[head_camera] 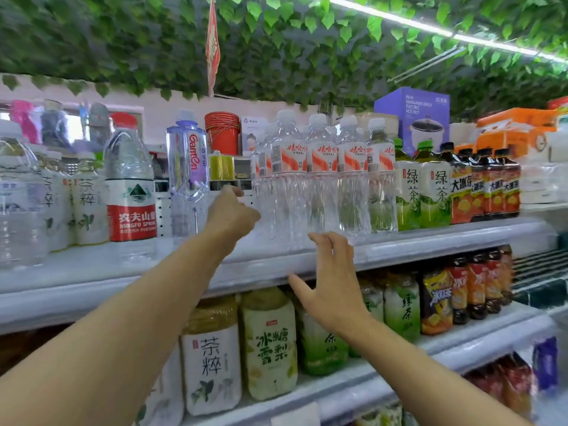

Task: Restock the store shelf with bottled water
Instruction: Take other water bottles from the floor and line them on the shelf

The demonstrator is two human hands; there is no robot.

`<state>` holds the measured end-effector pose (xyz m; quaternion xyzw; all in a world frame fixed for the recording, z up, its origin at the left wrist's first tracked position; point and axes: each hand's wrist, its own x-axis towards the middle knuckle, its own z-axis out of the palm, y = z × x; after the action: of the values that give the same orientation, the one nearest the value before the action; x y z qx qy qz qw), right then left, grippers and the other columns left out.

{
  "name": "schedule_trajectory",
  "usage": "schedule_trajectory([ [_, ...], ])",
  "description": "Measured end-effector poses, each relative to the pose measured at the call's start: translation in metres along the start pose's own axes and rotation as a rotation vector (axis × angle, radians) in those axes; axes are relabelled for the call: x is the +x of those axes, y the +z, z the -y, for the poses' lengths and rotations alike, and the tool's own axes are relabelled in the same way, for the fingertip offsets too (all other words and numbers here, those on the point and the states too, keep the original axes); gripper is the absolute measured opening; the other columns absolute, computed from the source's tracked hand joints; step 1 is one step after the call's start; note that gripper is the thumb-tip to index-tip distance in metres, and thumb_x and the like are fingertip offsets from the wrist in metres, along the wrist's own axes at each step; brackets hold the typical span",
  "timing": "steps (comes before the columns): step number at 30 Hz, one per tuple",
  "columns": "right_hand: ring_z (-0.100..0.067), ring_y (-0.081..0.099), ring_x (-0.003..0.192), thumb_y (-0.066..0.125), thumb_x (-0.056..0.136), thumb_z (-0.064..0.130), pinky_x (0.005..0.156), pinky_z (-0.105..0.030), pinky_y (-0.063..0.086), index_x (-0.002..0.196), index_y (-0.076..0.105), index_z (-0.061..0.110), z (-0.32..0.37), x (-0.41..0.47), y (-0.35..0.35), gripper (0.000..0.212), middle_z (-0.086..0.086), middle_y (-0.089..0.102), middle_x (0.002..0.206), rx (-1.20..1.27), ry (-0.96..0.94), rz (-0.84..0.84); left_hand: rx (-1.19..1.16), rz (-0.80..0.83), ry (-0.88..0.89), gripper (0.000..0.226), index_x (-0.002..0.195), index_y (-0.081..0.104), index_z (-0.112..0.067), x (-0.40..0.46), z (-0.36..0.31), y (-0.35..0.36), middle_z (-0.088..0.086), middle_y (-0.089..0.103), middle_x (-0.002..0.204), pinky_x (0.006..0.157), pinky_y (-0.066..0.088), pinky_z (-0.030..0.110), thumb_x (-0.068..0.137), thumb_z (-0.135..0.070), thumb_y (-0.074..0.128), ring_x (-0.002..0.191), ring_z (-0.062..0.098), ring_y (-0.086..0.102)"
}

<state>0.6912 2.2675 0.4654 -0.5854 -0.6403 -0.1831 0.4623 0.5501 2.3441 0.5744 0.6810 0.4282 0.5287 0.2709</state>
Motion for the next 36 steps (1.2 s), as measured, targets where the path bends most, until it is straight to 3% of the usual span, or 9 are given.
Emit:
schedule_trajectory([
  [4, -0.019, 0.02, 0.129, 0.063, 0.085, 0.039, 0.112, -0.032, 0.023, 0.138, 0.028, 0.017, 0.004, -0.032, -0.001, 0.068, -0.002, 0.022, 0.137, -0.038, 0.052, 0.061, -0.054, -0.072, 0.159, 0.04, 0.118, 0.05, -0.016, -0.053, -0.001, -0.012, 0.002, 0.062, 0.109, 0.069, 0.045, 0.025, 0.083, -0.008, 0.066, 0.095, 0.017, 0.059],
  [9, -0.02, 0.024, 0.128, 0.066, 0.083, 0.037, 0.11, -0.031, 0.025, 0.138, 0.032, 0.016, -0.002, -0.083, 0.003, 0.068, -0.004, 0.025, 0.136, -0.016, 0.098, 0.127, -0.082, -0.005, 0.121, 0.031, 0.108, 0.051, -0.026, -0.122, 0.018, -0.014, -0.006, 0.066, 0.098, 0.073, 0.053, 0.032, 0.084, -0.014, 0.067, 0.089, 0.013, 0.063],
  [13, -0.021, 0.027, 0.125, 0.066, 0.084, 0.036, 0.104, -0.026, 0.025, 0.137, 0.035, 0.012, -0.02, -0.128, 0.007, 0.066, -0.006, 0.029, 0.134, -0.023, 0.075, 0.221, -0.015, 0.135, -0.004, 0.027, 0.101, 0.053, -0.025, -0.171, 0.059, 0.01, -0.004, 0.066, 0.09, 0.076, 0.051, 0.035, 0.082, -0.011, 0.067, 0.087, 0.015, 0.063],
  [16, -0.021, 0.024, 0.129, 0.065, 0.084, 0.035, 0.106, -0.031, 0.028, 0.137, 0.035, 0.013, -0.04, -0.166, 0.011, 0.064, -0.006, 0.027, 0.136, 0.017, 0.086, 0.326, 0.022, 0.256, -0.148, 0.026, 0.102, 0.052, -0.025, -0.205, 0.095, 0.033, -0.001, 0.065, 0.096, 0.071, 0.049, 0.032, 0.084, -0.013, 0.067, 0.088, 0.018, 0.062],
  [21, -0.023, 0.022, 0.132, 0.065, 0.084, 0.034, 0.111, -0.036, 0.024, 0.137, 0.037, 0.011, -0.084, -0.232, 0.018, 0.065, -0.006, 0.028, 0.142, 0.009, 0.09, 0.499, 0.123, 0.335, -0.404, 0.026, 0.102, 0.055, -0.019, -0.264, 0.15, 0.084, 0.003, 0.065, 0.1, 0.081, 0.051, 0.033, 0.082, -0.012, 0.069, 0.095, 0.019, 0.063],
  [28, -0.027, 0.018, 0.139, 0.061, 0.089, 0.033, 0.112, -0.037, 0.024, 0.143, 0.028, 0.011, -0.145, -0.336, 0.029, 0.068, -0.009, 0.019, 0.152, 0.071, 0.19, 0.795, 0.225, 0.461, -0.66, 0.031, 0.11, 0.05, -0.016, -0.352, 0.225, 0.145, 0.007, 0.057, 0.105, 0.07, 0.045, 0.03, 0.084, -0.012, 0.067, 0.083, 0.022, 0.057],
  [31, -0.025, 0.012, 0.143, 0.058, 0.091, 0.033, 0.115, -0.035, 0.018, 0.147, 0.021, 0.01, -0.169, -0.384, 0.037, 0.071, -0.008, 0.012, 0.156, 0.072, 0.263, 0.92, 0.317, 0.556, -0.712, 0.038, 0.119, 0.047, -0.015, -0.39, 0.259, 0.164, 0.008, 0.056, 0.114, 0.077, 0.045, 0.032, 0.085, -0.016, 0.066, 0.096, 0.025, 0.058],
  [33, -0.028, 0.018, 0.142, 0.06, 0.089, 0.029, 0.114, -0.036, 0.019, 0.144, 0.028, 0.007, -0.184, -0.414, 0.042, 0.067, -0.012, 0.021, 0.153, 0.093, 0.312, 0.955, 0.35, 0.602, -0.756, 0.041, 0.122, 0.046, -0.015, -0.414, 0.277, 0.174, 0.009, 0.057, 0.115, 0.073, 0.045, 0.029, 0.085, -0.018, 0.065, 0.099, 0.027, 0.058],
  [36, -0.039, 0.033, 0.134, 0.06, 0.082, 0.029, 0.11, -0.042, 0.028, 0.136, 0.041, 0.0, -0.202, -0.458, 0.049, 0.064, -0.021, 0.039, 0.142, 0.092, 0.421, 0.993, 0.384, 0.64, -0.805, 0.044, 0.123, 0.049, -0.012, -0.447, 0.307, 0.188, 0.011, 0.059, 0.116, 0.08, 0.046, 0.028, 0.083, -0.018, 0.067, 0.102, 0.027, 0.06],
])
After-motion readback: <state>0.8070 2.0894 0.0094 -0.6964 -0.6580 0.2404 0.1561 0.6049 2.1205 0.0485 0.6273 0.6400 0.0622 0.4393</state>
